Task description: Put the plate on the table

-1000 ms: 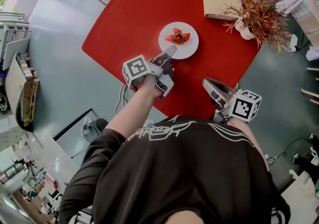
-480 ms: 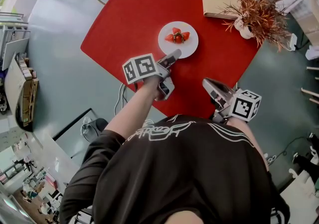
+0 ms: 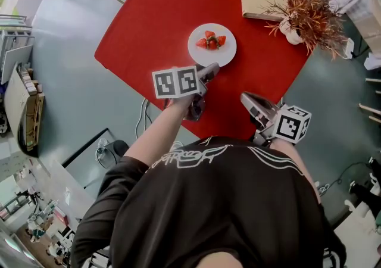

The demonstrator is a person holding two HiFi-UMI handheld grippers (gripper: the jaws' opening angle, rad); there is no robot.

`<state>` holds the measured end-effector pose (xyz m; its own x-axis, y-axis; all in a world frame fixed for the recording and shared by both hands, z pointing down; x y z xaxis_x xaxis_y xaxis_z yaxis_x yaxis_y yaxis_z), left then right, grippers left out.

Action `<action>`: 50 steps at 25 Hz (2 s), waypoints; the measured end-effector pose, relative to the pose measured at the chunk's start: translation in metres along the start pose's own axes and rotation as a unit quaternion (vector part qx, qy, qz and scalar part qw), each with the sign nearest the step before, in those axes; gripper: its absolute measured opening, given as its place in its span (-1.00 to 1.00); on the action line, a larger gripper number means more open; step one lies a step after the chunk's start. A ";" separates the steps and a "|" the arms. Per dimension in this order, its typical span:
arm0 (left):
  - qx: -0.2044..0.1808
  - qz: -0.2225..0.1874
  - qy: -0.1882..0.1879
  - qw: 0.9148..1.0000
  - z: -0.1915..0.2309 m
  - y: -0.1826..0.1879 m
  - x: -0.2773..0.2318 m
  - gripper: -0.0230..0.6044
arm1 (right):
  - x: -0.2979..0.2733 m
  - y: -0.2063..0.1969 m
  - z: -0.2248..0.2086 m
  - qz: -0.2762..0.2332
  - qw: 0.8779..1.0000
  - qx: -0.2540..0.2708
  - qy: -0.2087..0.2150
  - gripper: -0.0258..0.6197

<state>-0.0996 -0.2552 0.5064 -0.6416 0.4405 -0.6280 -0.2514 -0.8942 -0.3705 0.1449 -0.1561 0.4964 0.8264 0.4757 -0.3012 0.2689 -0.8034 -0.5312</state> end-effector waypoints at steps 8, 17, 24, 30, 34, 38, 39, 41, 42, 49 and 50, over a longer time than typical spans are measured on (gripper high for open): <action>-0.086 0.042 0.044 0.994 -0.008 -0.003 0.000 -0.11 | 0.000 0.000 0.000 0.008 1.000 0.002 0.006 -0.90; -0.083 0.045 0.049 0.994 -0.007 -0.008 0.009 -0.12 | -0.002 -0.001 0.005 0.009 1.000 0.009 0.016 -0.90; -0.069 0.028 0.025 0.997 -0.010 -0.003 0.030 -0.12 | -0.001 0.004 0.014 0.007 0.999 0.038 0.015 -0.90; -0.079 0.022 -0.059 0.995 -0.032 -0.012 0.056 -0.56 | 0.003 0.009 0.029 0.002 0.996 0.086 0.017 -0.90; -0.104 0.035 -0.102 0.989 -0.049 -0.024 0.080 -0.90 | 0.011 0.006 0.040 -0.015 0.995 0.098 0.017 -0.90; -0.148 0.022 -0.164 0.975 -0.070 -0.038 0.110 -0.90 | 0.020 0.004 0.062 -0.031 0.991 0.131 0.017 -0.90; -0.161 0.017 -0.176 0.971 -0.075 -0.041 0.117 -0.91 | 0.023 0.004 0.068 -0.036 0.989 0.144 0.015 -0.90; -0.178 0.008 -0.200 0.963 -0.083 -0.048 0.131 -0.91 | 0.029 0.001 0.083 -0.044 0.985 0.167 0.013 -0.90; -0.179 0.004 -0.212 0.961 -0.086 -0.053 0.139 -0.91 | 0.031 -0.001 0.091 -0.047 0.983 0.178 0.014 -0.90; -0.157 -0.043 -0.253 0.954 -0.086 -0.074 0.180 -0.91 | 0.039 -0.013 0.130 -0.068 0.978 0.193 0.037 -0.90; -0.150 -0.046 -0.255 0.954 -0.085 -0.076 0.184 -0.91 | 0.041 -0.015 0.134 -0.070 0.977 0.196 0.039 -0.90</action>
<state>-0.1368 -0.0998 0.3612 -0.9151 0.3515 -0.1973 -0.1536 -0.7566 -0.6355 0.1088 -0.0768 0.3855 0.8339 0.5308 -0.1512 0.1849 -0.5268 -0.8296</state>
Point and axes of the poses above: the fingertips, and each gripper's own axes: x backward along the fingers, z to its left, y out of its top, the point moved 10 cm from there along x, backward along the fingers, and after that the axes turned 7 degrees about x, right-handed, at the moved point
